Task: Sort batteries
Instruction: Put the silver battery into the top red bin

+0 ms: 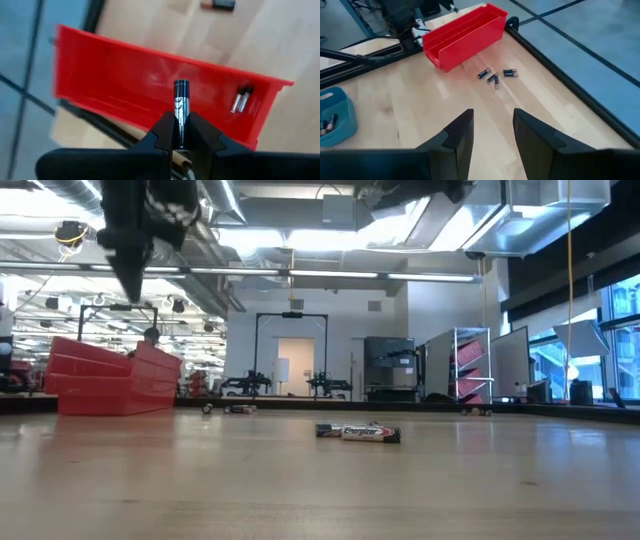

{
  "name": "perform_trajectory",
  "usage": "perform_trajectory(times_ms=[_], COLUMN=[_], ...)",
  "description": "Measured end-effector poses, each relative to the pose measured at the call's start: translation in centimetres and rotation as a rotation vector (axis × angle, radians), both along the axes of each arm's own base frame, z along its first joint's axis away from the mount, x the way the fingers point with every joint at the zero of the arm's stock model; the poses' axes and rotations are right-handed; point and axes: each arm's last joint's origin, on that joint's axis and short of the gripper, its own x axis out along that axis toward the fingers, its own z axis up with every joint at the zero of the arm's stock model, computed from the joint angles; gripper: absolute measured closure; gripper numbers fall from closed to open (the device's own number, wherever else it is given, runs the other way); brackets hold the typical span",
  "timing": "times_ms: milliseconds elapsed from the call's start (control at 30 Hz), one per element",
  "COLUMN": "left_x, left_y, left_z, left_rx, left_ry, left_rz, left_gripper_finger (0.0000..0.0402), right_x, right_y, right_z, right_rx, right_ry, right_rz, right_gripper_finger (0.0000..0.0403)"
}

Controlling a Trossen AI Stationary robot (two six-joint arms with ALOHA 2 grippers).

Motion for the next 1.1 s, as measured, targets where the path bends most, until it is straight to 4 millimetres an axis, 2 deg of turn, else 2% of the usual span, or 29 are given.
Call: perform_trajectory(times_ms=[333,567,800,1100], left_x=[-1.0,-1.9,-2.3,-1.9], left_y=[1.3,1.3,1.3,1.7], left_z=[-6.5,-9.6,-11.1,-11.4], left_rx=[-0.141,-0.191,-0.231,-0.207], left_ry=[0.014,0.034,-0.004,-0.022], left_rz=[-0.041,-0.018,-0.034,-0.067], left_gripper_finger=[0.0376,0.0376,0.0376,0.0377], right_x=[-0.1,-0.3,-0.3,-0.3], right_y=[1.8,3.2,3.1,3.0], right_z=[0.1,0.2,0.2,0.2], right_rx=[0.008,-0.004,0.009,0.008], right_ry=[-0.020,-0.035,-0.041,-0.050], right_rz=[0.046,0.035,0.023,-0.005], right_gripper_finger=[0.0265,0.0265,0.0265,0.0265])
